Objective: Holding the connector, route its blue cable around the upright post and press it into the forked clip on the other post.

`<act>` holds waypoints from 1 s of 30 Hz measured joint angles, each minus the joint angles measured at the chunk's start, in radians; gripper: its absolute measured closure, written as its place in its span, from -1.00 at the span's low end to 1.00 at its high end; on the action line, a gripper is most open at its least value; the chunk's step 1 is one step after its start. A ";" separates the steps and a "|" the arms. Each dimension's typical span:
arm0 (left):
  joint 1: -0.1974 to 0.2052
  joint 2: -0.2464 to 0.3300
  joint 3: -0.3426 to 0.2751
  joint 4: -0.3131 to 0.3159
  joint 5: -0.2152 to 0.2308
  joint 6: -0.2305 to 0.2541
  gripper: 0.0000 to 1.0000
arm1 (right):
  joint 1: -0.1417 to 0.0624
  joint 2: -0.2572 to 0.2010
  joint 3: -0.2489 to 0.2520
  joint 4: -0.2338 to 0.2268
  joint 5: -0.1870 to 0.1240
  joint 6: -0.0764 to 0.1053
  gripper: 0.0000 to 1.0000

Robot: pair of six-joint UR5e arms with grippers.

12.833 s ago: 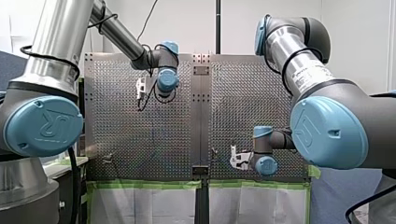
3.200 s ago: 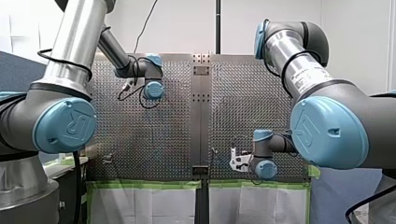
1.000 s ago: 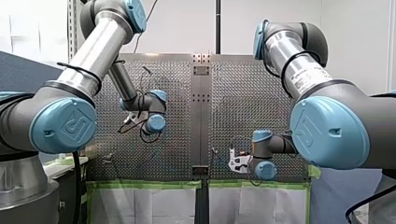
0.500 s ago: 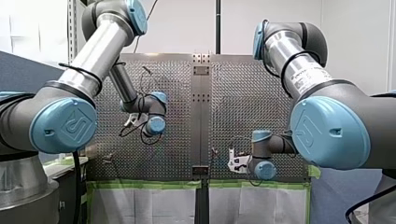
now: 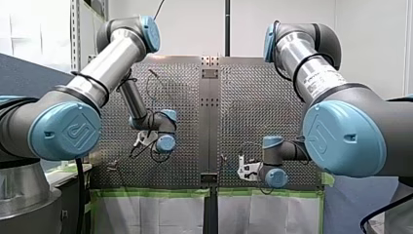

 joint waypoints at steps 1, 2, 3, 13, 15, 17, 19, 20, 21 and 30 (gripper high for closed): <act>-0.001 -0.012 0.003 0.012 0.011 -0.012 -1.00 | 0.000 0.000 0.000 0.000 0.000 0.000 0.86; -0.001 -0.020 0.004 0.019 0.019 -0.020 -1.00 | 0.000 0.000 0.000 0.000 0.000 -0.001 0.86; -0.002 -0.028 0.005 0.024 0.028 -0.028 -1.00 | 0.000 0.000 0.000 -0.001 0.000 -0.001 0.86; -0.004 -0.097 0.006 -0.034 0.024 -0.117 -1.00 | 0.000 0.000 0.000 0.002 0.000 0.000 0.86; -0.004 -0.099 0.006 -0.048 0.010 -0.132 -1.00 | 0.000 0.000 0.000 0.002 0.000 0.000 0.86; -0.004 -0.100 0.006 -0.067 -0.008 -0.150 -1.00 | 0.000 0.000 0.000 0.002 0.000 0.000 0.86; -0.004 -0.100 0.006 -0.085 -0.026 -0.168 -1.00 | 0.000 0.000 0.000 0.002 0.000 0.000 0.86; -0.005 -0.100 0.006 -0.092 -0.033 -0.176 -1.00 | 0.000 0.000 0.000 0.002 0.000 0.000 0.86; -0.005 -0.100 0.006 -0.100 -0.041 -0.184 -1.00 | 0.000 0.000 0.000 0.002 0.000 0.000 0.86; -0.010 -0.100 0.006 -0.182 -0.123 -0.266 -1.00 | 0.000 0.000 0.000 0.001 0.000 0.000 0.86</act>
